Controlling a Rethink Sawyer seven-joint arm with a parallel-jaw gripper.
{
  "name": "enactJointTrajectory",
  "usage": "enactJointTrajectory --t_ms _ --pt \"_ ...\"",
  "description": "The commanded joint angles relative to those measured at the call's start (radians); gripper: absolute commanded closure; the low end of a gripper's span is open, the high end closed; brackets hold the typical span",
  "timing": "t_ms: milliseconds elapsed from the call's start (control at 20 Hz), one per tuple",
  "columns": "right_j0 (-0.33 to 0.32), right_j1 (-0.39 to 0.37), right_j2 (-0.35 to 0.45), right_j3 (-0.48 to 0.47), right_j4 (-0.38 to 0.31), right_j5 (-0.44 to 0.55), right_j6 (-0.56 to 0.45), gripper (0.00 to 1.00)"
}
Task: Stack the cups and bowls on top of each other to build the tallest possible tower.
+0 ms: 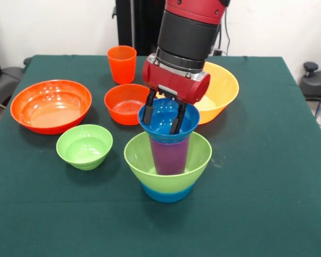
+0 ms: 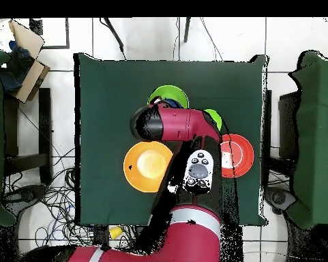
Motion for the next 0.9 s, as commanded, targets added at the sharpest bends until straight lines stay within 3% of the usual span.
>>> enactJointTrajectory --t_ms 50,900 --pt "0.024 0.061 0.042 -0.028 -0.01 0.123 0.036 0.0" --pt "-0.004 -0.002 0.079 -0.008 0.002 0.254 -0.027 0.0"
